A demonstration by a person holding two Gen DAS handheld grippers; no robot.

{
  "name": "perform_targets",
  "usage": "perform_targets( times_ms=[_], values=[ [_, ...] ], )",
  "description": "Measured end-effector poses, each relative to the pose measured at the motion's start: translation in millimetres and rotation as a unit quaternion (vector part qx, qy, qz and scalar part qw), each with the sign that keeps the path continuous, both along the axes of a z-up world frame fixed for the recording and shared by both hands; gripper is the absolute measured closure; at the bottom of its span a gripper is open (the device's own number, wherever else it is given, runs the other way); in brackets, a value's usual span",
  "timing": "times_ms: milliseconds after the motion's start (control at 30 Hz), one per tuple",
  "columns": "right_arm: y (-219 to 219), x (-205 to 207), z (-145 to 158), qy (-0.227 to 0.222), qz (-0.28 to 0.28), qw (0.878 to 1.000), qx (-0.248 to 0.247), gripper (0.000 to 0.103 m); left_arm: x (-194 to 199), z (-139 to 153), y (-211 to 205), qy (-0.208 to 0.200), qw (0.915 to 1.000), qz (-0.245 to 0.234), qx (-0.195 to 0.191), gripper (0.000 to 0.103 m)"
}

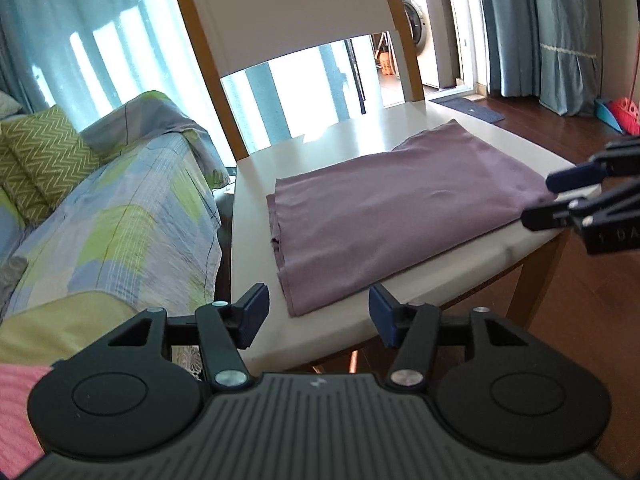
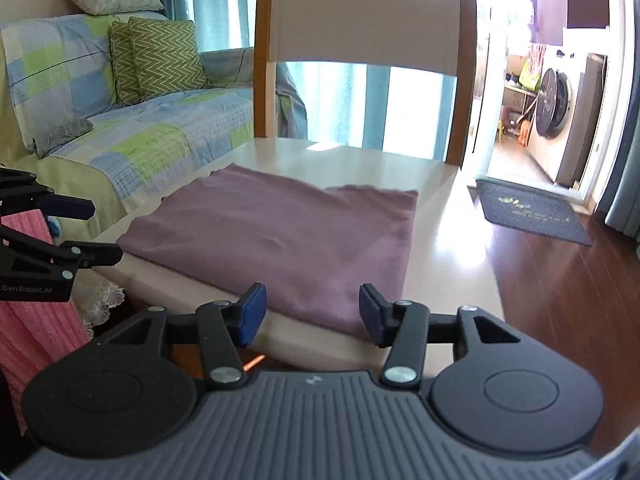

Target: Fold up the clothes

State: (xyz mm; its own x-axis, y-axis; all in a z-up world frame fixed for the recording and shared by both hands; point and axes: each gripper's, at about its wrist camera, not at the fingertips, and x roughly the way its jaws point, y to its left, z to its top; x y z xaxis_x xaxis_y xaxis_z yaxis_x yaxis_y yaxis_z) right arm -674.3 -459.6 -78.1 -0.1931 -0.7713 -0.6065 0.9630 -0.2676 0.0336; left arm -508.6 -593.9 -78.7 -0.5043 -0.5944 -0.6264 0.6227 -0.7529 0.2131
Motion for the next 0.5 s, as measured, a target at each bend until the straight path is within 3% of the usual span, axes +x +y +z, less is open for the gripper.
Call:
perform_targets(
  times_ms=[167,333,500],
  values=[
    [-6.5,-9.0,-2.8,-0.009,-0.018,1.000,-0.022,0.057,14.2,4.2,20.7,-0.005,0.9999,0.007,-0.013,0.043],
    [-18.6,-33.0,-12.1,-0.039,-0.050,0.998,0.001,0.058,28.6,9.7,29.8,0.006,0.9995,0.028,-0.015,0.040],
    [-27.5,-33.7,-18.9,-0.009,-0.044,0.999,0.006,0.057,32.2,10.7,33.0,0.008,0.9991,0.039,-0.014,0.040]
  ],
)
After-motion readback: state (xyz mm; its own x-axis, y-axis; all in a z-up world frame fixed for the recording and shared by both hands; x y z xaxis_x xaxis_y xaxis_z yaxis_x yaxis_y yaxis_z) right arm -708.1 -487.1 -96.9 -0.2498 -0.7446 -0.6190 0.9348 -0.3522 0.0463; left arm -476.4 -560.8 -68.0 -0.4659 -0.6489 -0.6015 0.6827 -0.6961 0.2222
